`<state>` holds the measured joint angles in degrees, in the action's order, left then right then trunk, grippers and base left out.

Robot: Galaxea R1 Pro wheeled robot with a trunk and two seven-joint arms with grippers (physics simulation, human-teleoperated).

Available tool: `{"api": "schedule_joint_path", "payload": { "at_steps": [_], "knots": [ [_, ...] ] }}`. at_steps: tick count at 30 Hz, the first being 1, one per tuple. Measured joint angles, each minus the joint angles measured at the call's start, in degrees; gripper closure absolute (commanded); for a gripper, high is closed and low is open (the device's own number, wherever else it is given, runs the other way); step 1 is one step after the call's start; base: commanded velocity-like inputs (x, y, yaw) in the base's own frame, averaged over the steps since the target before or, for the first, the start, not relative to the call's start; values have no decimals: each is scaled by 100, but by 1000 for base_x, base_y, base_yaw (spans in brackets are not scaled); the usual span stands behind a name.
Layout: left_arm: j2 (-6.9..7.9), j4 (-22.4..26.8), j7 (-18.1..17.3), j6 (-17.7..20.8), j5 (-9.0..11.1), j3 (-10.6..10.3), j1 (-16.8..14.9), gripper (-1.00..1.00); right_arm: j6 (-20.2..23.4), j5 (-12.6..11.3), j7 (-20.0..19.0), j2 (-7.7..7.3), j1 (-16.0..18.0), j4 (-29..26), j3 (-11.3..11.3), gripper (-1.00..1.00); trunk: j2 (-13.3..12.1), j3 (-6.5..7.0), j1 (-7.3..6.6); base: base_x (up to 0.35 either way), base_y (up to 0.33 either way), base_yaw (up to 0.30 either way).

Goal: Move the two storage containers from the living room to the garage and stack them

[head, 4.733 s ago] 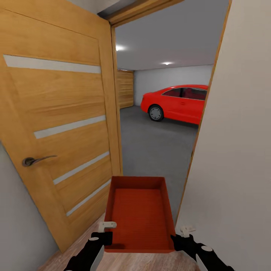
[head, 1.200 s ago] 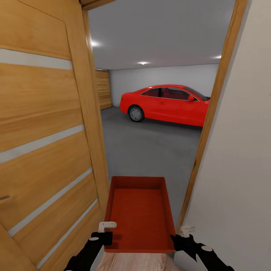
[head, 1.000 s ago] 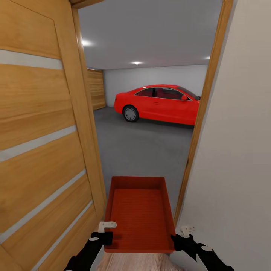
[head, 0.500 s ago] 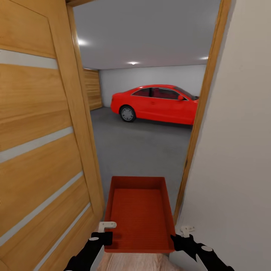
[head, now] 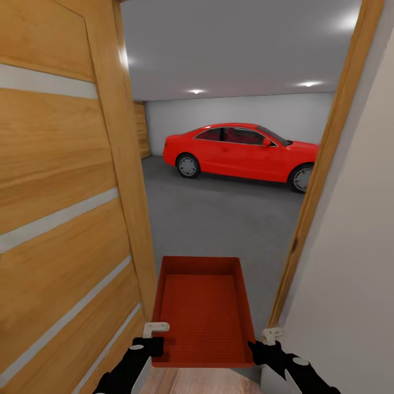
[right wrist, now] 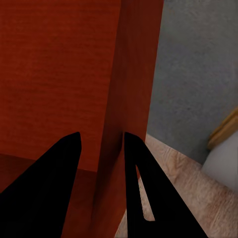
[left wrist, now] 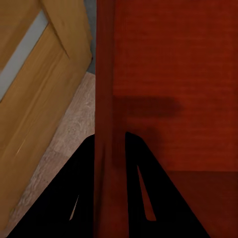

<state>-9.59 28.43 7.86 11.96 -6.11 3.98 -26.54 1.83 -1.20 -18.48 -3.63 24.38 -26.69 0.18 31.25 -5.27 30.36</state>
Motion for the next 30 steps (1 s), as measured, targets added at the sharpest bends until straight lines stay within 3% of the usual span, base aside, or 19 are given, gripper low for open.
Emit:
{"api": "schedule_joint_path", "payload": {
  "at_steps": [6,14,30],
  "knots": [
    [0,0,0,-1,-1,-1,0,100,0,0,0,0,0,0,0,100,0,0,0,125,200,0],
    [1,-8,-2,-8,-1,3,0,100,0,4,1,0,0,-1,0,100,0,0,1,16,25,-11],
    [0,-8,-1,-7,0,1,-1,100,0,2,2,-1,-2,-3,0,100,0,0,1,0,0,-253]
  ]
}}
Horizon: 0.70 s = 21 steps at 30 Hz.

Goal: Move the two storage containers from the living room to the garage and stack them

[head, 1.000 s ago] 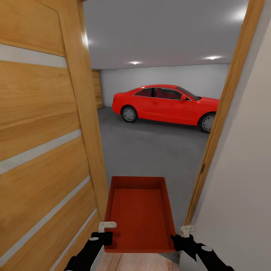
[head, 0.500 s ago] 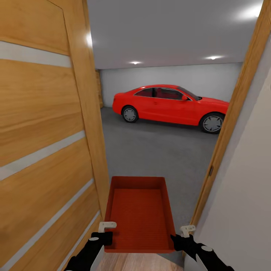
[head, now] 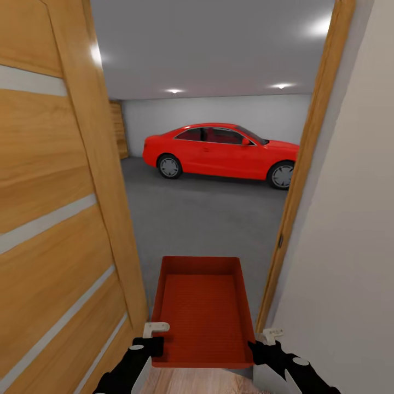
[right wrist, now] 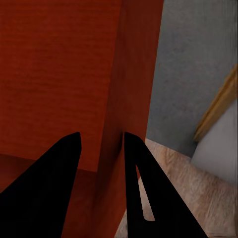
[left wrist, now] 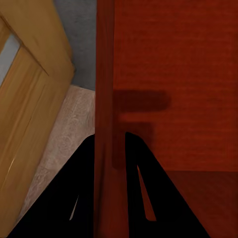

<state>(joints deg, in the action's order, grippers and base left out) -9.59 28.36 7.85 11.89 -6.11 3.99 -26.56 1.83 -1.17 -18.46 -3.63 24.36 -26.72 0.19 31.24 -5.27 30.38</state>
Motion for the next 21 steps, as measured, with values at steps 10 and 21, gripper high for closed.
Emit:
{"api": "schedule_joint_path", "payload": {
  "at_steps": [10,21],
  "knots": [
    [0,0,-1,-2,-1,2,1,100,0,1,-1,1,1,1,0,100,0,0,0,0,0,-225],
    [0,-1,1,-2,2,2,1,100,0,4,-2,1,2,3,-1,100,0,0,-2,112,187,-12]
  ]
}}
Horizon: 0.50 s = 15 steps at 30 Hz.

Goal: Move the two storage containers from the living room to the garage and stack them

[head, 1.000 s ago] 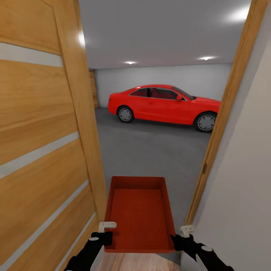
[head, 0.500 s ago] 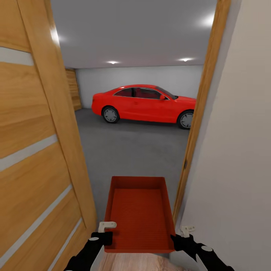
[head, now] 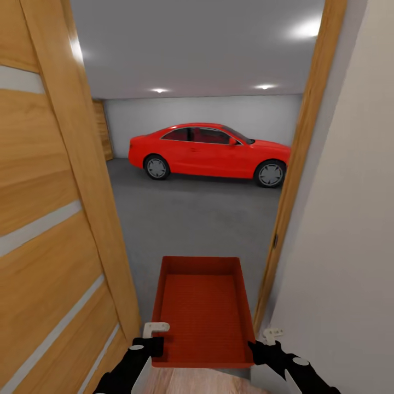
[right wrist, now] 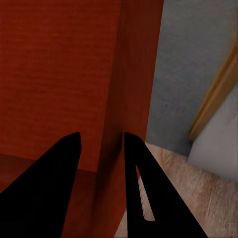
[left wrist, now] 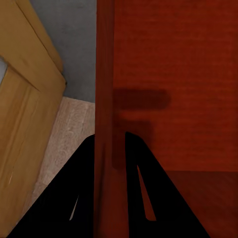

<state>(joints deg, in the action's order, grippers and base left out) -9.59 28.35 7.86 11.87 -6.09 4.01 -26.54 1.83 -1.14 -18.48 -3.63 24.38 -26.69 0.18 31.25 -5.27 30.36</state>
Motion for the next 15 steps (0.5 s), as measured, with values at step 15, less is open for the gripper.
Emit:
{"api": "schedule_joint_path", "payload": {
  "at_steps": [15],
  "knots": [
    [0,0,-1,0,0,-2,0,100,0,0,1,0,0,-1,0,100,0,0,1,116,170,0]
  ]
}}
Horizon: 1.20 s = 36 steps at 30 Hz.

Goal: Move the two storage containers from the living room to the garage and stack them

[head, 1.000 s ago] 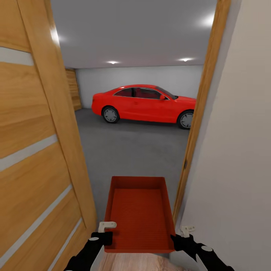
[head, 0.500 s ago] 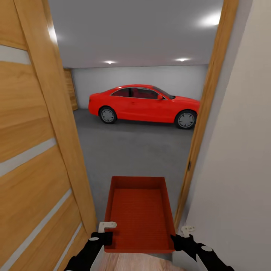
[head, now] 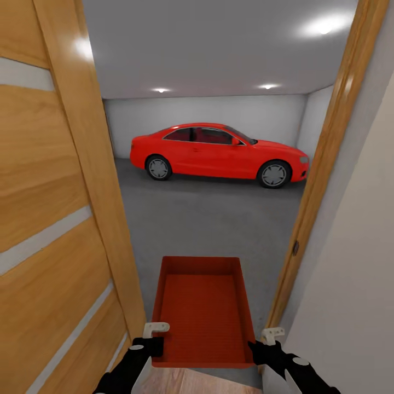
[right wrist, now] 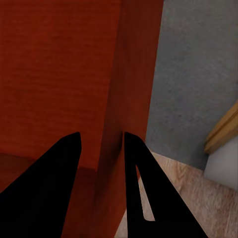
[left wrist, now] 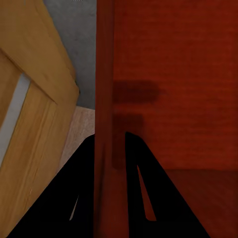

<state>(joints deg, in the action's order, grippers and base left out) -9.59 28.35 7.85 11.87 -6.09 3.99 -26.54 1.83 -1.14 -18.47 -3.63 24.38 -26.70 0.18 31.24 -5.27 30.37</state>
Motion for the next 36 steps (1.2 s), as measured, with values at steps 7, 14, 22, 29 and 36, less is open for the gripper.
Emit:
{"api": "schedule_joint_path", "payload": {
  "at_steps": [7,14,22,29,36],
  "knots": [
    [-1,-3,0,-2,0,1,-1,100,0,1,0,-1,-1,-2,0,100,0,0,0,4,4,-163],
    [-1,-3,0,-2,0,1,-1,100,0,0,1,-1,-2,-2,0,100,0,0,0,0,0,-267],
    [-1,-3,0,-2,0,1,-1,100,0,0,0,0,-1,-2,-1,100,0,0,0,0,0,-241],
    [0,3,1,4,-1,0,0,100,0,-2,-1,0,0,1,0,100,0,0,0,0,85,-29],
    [-1,2,1,3,0,1,0,100,0,-1,-2,0,0,1,0,100,0,0,0,0,260,0]
  ]
}}
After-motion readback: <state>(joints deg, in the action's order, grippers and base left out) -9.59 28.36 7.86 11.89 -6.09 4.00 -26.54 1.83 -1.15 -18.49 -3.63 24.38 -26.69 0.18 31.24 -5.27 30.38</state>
